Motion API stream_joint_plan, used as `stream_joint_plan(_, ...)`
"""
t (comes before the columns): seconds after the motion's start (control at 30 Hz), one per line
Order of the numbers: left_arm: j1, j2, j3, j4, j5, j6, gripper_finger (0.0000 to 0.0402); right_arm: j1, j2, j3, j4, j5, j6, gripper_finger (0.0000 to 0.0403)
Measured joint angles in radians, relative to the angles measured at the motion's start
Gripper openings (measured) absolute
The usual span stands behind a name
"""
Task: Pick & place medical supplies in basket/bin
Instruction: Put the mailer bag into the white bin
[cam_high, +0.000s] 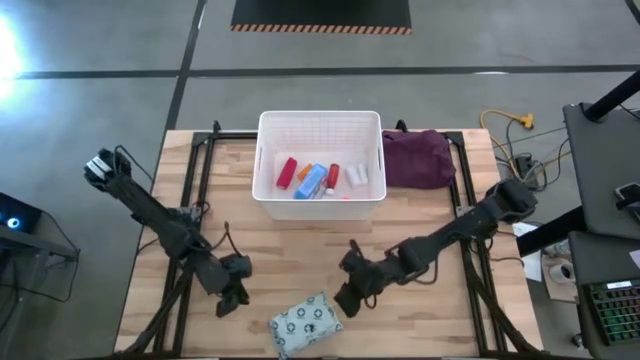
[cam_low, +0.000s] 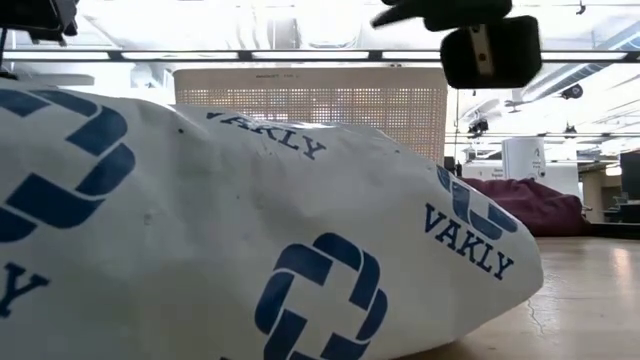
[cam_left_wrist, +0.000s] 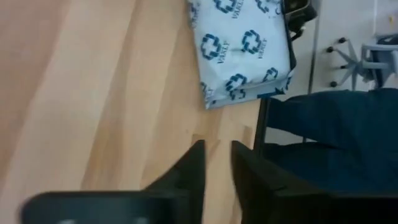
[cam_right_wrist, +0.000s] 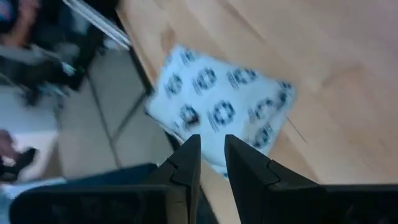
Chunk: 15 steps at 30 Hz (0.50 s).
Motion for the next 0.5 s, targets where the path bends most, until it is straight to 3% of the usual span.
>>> stream_joint_plan(0.13, -0.008, 0.065, -0.018, 0.104, -0.003, -0.01, 0.0007, 0.023, 0.088, 0.061, -0.051, -0.012, 0.048, 0.0068)
stream_joint_plan(0.4, -0.025, 0.169, -0.021, 0.177, -0.018, -0.034, 0.0006, 0.038, 0.243, 0.201, -0.088, -0.185, 0.096, 0.0068)
stream_joint_plan(0.5, -0.033, 0.189, -0.006, 0.178, -0.043, -0.032, 0.0006, 0.047, 0.274, 0.256, -0.102, -0.202, 0.001, 0.0068)
